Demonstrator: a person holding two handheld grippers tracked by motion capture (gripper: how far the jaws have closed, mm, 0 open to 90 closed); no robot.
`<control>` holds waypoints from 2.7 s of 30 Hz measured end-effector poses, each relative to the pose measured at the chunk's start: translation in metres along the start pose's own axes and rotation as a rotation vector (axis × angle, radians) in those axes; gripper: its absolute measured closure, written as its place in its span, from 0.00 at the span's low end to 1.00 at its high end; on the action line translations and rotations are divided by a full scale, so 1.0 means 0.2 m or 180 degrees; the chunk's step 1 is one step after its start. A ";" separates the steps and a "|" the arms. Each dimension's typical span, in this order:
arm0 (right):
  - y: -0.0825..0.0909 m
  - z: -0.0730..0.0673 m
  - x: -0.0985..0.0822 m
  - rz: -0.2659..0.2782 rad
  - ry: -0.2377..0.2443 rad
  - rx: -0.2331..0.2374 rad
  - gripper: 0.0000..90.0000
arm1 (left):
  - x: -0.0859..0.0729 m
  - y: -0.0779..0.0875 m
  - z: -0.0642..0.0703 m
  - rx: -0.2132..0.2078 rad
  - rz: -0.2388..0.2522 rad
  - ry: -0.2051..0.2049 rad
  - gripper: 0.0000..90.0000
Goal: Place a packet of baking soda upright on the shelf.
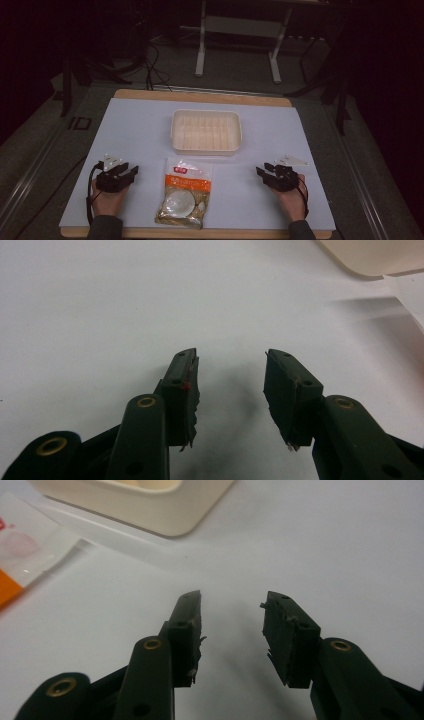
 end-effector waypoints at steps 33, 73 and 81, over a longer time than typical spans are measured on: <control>-0.21 -0.40 0.30 0.0054 0.0522 0.0648 0.44 | -0.01 -0.01 0.01 -0.0006 -0.0037 -0.0061 0.63; -0.64 -0.82 0.47 -0.0122 0.0804 0.1477 0.39 | -0.01 -0.01 0.01 0.0021 -0.0035 -0.0076 0.62; -0.68 -0.86 0.45 -0.0157 0.0826 0.1622 0.40 | -0.01 -0.01 0.01 0.0027 -0.0039 -0.0091 0.61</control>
Point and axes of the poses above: each handheld gripper's, and its own axes: y roughly backward along the jaws, x roughly out of its top, z roughly to its right, the point moved 9 cm from there along -y, roughly forward along the jaws, and after that the axes turned 8 degrees about y, right-handed, at the moved point
